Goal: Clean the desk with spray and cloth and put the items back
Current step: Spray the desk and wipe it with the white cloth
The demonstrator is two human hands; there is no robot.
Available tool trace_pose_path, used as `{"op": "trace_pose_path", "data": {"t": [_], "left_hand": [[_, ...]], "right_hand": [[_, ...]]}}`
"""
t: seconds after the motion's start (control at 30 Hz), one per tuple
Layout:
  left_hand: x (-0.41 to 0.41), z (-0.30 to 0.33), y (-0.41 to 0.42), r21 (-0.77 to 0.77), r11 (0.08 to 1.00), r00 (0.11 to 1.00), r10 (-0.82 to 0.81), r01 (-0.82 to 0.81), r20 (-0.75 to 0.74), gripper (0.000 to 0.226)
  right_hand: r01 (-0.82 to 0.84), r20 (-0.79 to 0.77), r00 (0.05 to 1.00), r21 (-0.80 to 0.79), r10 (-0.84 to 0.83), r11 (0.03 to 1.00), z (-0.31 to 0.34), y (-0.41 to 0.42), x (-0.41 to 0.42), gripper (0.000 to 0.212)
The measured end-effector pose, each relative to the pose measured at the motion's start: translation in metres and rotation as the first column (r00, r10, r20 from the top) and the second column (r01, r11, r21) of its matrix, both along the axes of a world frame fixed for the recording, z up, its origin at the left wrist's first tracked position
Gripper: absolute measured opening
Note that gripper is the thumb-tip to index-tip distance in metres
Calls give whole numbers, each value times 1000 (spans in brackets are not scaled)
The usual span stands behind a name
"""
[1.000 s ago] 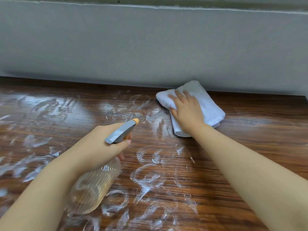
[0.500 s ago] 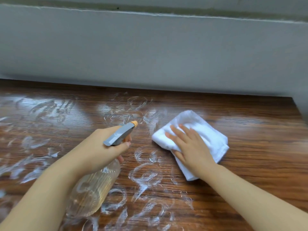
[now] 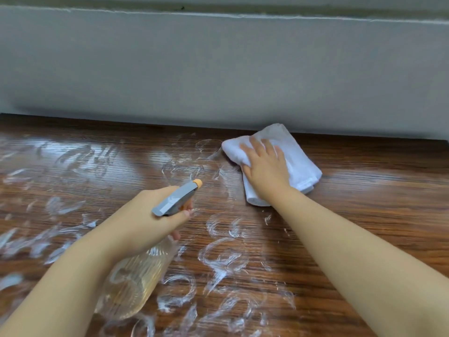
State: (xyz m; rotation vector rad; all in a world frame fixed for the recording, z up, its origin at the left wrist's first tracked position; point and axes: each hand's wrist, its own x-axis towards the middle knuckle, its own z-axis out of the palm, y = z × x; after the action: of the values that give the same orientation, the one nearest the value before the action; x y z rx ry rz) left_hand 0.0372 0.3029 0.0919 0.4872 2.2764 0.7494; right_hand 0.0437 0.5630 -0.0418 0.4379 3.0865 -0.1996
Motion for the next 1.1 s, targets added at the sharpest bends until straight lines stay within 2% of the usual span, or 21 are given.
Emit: {"op": "trace_pose_path", "data": {"t": [0.17, 0.3, 0.43, 0.6, 0.8, 0.93, 1.1], "left_hand": [[-4, -1, -6, -10, 1000, 1000, -15, 15, -14, 4], [-5, -1, -6, -23, 998, 998, -62, 61, -24, 5], [0, -1, -2, -43, 996, 995, -85, 84, -42, 15], [14, 1, -2, -51, 993, 993, -106, 104, -50, 12], [33, 3, -1, 55, 998, 1000, -10, 11, -20, 3], [41, 2, 1, 78, 996, 999, 32, -32, 6, 3], [35, 0, -7, 76, 995, 998, 59, -61, 30, 4]], "right_hand": [[151, -28, 988, -4, -151, 989, -2, 31, -14, 49], [207, -68, 976, -12, -207, 978, -1, 47, 23, 46], [252, -40, 967, -2, -252, 968, 1, 54, 67, 45], [134, -22, 991, -33, -135, 990, 2, 35, 115, 54], [-108, 6, 994, 7, 108, 994, -6, -14, 149, 50], [-112, 25, 993, 0, 112, 994, -3, -29, 117, 51], [-93, 47, 994, -36, 95, 995, 0, -33, 33, 50]]}}
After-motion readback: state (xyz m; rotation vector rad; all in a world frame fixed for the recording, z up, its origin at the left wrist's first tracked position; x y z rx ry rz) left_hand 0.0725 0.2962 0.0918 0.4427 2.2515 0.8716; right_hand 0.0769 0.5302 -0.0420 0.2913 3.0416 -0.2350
